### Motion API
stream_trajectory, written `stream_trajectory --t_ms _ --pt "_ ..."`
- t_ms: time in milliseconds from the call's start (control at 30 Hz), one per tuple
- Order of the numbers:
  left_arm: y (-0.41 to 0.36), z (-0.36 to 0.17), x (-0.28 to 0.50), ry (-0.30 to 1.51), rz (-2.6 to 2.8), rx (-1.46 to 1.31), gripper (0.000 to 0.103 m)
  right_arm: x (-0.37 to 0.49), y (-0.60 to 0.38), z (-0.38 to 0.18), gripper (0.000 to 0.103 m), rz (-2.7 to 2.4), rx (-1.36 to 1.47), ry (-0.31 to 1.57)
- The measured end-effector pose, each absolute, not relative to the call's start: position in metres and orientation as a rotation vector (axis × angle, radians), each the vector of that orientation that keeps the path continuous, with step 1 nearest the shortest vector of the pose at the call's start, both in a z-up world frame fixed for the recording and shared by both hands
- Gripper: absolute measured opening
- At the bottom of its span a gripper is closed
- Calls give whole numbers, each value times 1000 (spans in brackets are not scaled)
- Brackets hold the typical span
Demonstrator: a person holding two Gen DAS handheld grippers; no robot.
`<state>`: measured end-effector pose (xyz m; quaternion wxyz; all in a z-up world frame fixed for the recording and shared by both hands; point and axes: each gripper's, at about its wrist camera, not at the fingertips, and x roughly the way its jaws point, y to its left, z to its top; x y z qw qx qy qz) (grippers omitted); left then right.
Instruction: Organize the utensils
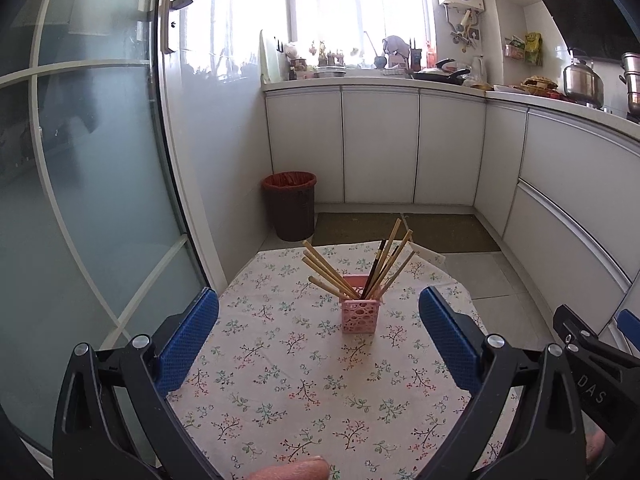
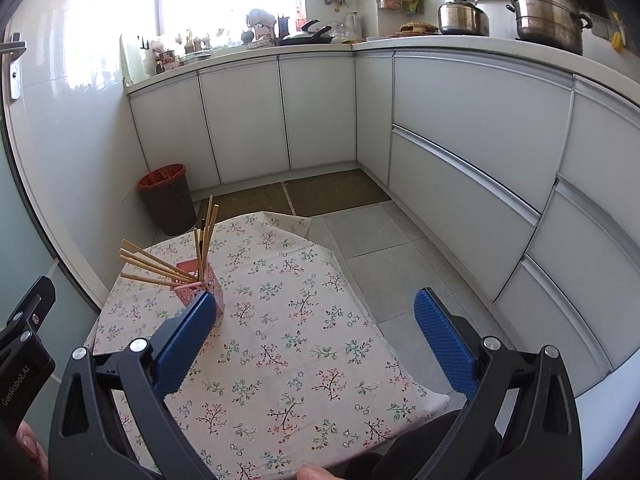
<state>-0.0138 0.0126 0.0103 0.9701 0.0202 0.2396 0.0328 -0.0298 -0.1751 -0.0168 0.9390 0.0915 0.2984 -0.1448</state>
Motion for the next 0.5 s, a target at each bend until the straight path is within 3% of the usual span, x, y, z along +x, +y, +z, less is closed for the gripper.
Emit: stream_trajectory --t_ms 500 --pt "13 5 -10 504 62 43 96 -26 -175 -21 96 -291 203 631"
